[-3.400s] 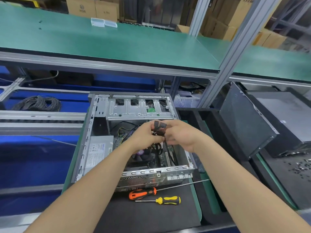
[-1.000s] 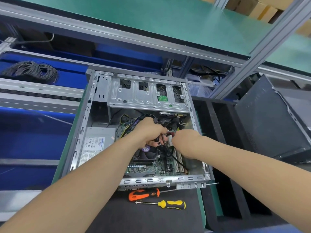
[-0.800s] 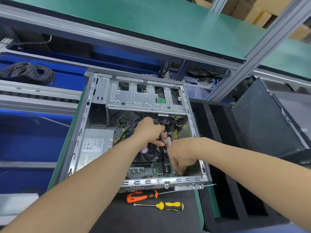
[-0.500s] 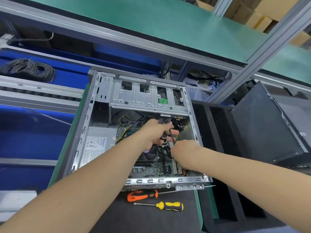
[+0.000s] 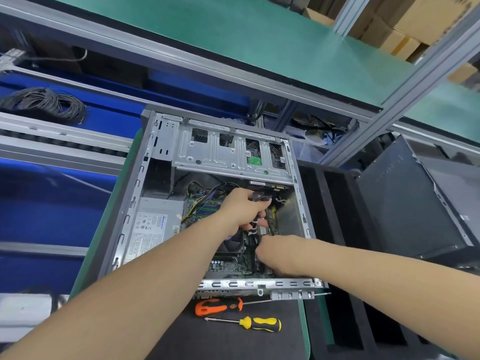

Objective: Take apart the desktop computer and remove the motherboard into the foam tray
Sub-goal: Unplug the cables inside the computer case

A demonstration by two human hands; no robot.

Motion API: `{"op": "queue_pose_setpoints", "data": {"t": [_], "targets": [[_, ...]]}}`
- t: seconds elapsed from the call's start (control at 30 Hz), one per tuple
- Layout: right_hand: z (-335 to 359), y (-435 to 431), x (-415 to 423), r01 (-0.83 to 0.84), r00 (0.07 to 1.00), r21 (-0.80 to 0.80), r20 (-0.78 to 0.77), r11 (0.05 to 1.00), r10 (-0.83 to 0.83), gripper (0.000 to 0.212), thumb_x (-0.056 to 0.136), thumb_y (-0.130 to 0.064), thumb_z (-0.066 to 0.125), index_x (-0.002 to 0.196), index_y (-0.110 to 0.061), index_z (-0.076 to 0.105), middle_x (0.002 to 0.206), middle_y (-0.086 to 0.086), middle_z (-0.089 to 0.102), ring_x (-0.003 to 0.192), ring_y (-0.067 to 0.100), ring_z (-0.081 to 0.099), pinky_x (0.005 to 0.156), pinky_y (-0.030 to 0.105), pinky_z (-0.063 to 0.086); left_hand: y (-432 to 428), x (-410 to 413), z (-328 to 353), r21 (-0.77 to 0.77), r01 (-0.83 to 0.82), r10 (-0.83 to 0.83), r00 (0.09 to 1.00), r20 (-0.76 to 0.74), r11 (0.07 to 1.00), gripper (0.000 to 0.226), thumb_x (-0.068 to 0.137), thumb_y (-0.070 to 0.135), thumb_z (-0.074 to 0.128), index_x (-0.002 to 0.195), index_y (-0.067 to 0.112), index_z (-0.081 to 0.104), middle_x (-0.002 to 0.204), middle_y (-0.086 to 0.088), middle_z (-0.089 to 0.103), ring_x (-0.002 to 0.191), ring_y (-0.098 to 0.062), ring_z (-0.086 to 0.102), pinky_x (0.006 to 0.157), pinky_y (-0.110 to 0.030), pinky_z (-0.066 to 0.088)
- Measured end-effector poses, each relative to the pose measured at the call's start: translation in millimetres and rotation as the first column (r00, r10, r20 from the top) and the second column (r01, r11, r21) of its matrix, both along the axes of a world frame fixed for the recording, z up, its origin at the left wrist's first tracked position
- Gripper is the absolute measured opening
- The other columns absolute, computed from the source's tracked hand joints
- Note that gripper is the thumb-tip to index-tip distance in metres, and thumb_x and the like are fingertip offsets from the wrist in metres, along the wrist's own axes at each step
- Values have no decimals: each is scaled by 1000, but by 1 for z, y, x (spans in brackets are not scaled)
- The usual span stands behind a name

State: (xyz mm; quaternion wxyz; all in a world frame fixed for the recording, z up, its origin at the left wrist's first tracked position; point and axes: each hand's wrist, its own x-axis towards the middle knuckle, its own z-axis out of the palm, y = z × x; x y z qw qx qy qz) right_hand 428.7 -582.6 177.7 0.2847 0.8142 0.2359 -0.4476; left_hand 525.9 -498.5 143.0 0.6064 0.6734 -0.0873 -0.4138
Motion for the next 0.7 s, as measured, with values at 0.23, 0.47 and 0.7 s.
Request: {"op": "queue_pose_setpoints", "data": {"t": [0.23,0.47,0.7], "targets": [[-10,-10,-8,-44,988,42,148,998,37,25,98,2,59,118,-8,70,116,11,69,109,33,66,80,44,58,3,1,-3,119,-18,-4,983,182,993,18,98,31,70,84,21,65,68,-3,76,64,-18,77,38,-23,47],[-14,-15,-8,-102,976,-58,188,993,111,17,103,-13,59,116,-17,69,114,6,72,110,29,63,81,39,45,6,3,-4,144,13,-42,980,196,989,18,96,32,71,89,15,69,71,-2,78,66,-17,77,42,-24,54],[-22,-14,-10,-169,972,-61,157,984,177,27,108,-14,47,122,-17,69,116,6,72,109,28,66,89,37,50,5,2,-1,305,144,-226,941,251,941,18,88,13,65,73,7,73,75,-3,78,70,-25,77,67,-39,66]]}}
